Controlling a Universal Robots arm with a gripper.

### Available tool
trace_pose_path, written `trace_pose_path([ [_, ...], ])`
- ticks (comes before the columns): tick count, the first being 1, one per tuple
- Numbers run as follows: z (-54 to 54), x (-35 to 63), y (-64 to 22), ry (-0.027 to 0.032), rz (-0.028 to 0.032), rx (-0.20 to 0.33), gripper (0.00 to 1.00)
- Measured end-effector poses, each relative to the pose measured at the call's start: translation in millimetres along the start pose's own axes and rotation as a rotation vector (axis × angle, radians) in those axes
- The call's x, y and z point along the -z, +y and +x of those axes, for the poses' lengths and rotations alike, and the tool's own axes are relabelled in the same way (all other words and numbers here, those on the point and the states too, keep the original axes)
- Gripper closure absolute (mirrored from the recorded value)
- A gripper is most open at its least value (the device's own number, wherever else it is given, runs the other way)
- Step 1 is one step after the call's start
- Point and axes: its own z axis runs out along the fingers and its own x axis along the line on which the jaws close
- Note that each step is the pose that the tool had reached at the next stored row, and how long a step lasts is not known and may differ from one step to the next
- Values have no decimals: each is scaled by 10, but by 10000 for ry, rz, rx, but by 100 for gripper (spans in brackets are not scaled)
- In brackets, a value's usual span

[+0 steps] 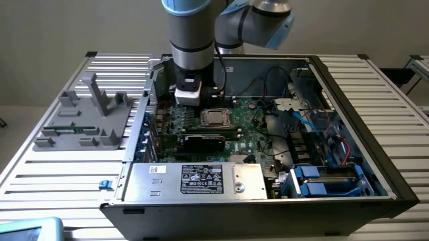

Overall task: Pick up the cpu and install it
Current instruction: 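Install the second cpu locking lever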

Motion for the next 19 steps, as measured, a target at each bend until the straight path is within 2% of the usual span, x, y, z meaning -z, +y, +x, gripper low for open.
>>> trace_pose_path([
  [1, -3, 17, -21, 16, -100, 3, 88],
  [3, -8, 40, -57, 54, -354, 9, 88],
  [5, -12, 53, -88, 104, -674, 17, 88],
  [6, -14, 62, -104, 125, -816, 21, 88],
  [9, -18, 110, -155, 173, -1125, 28, 88],
  [10, -12, 131, -165, 180, -1184, 29, 88],
  [11, -1, 155, -171, 182, -1200, 31, 88],
  [16, 80, 256, -201, 189, -1231, 32, 88],
  [19, 155, 318, -223, 189, -1226, 32, 88],
])
